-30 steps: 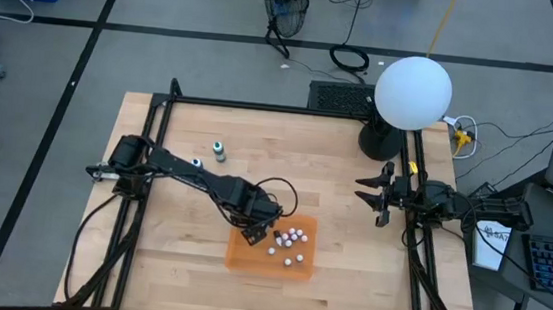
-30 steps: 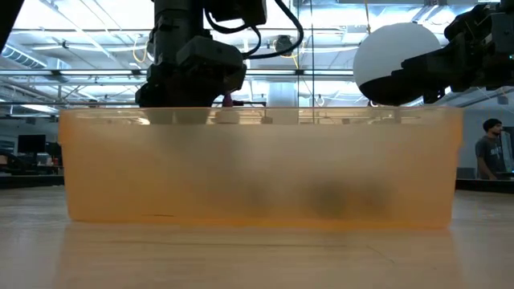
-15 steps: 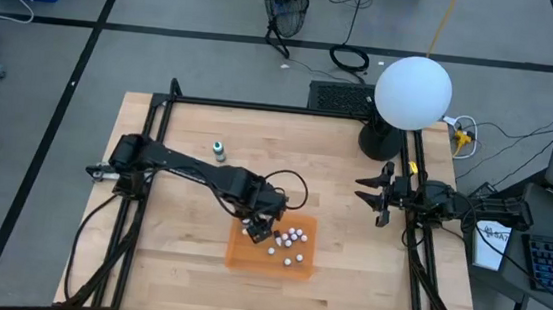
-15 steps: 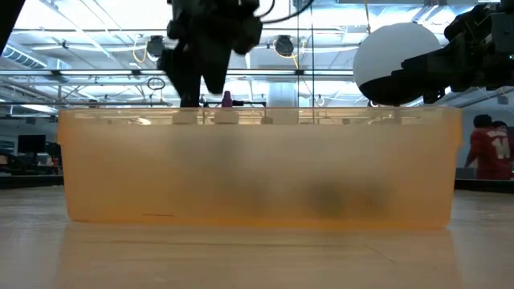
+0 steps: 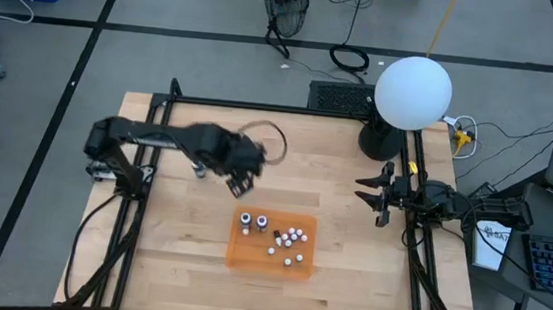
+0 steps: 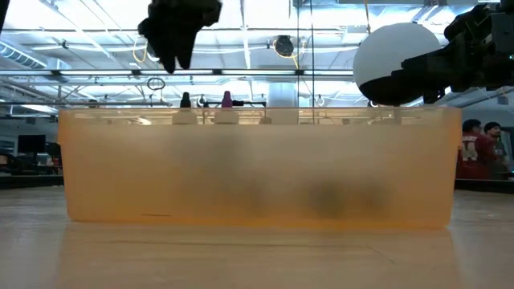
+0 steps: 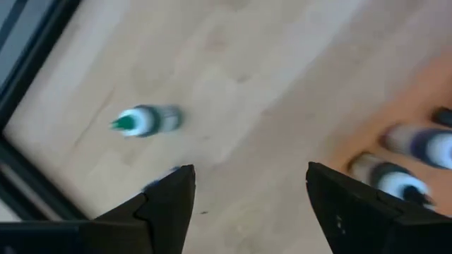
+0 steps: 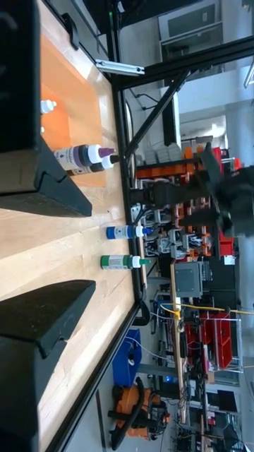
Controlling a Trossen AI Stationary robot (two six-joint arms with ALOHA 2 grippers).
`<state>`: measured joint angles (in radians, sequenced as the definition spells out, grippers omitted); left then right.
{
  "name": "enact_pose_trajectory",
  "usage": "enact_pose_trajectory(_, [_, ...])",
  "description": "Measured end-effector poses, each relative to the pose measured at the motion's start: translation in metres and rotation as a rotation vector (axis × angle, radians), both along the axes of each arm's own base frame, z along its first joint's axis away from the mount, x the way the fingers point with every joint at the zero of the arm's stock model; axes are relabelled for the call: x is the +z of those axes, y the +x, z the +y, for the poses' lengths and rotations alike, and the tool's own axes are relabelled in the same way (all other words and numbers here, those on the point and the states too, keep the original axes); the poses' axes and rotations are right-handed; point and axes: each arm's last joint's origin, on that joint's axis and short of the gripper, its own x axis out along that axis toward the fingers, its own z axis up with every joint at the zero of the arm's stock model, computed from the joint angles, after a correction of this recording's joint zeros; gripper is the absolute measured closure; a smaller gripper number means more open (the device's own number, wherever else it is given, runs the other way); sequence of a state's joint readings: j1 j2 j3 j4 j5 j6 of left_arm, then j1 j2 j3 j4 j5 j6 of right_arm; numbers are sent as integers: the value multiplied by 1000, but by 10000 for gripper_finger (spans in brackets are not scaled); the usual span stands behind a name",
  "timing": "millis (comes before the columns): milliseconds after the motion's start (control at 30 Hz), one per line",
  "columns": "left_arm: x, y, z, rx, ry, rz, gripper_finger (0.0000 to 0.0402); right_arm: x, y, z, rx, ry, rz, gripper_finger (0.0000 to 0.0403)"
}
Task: Pick & Place food coloring
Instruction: Put the large green food coloring bottle into the orange bin
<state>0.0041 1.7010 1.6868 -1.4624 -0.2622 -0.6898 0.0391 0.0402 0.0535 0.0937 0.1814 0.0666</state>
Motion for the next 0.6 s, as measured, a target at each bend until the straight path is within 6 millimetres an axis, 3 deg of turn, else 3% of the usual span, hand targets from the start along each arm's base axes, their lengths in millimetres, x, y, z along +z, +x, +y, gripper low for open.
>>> enact_pose_trajectory(333, [-13,-39,91,238,-39,41,131,0,0,0,-1,0,0,258])
enact_pose_trajectory(600, [-47,-51,136,215,-143,-9,122,0,0,0,-1,0,0,260])
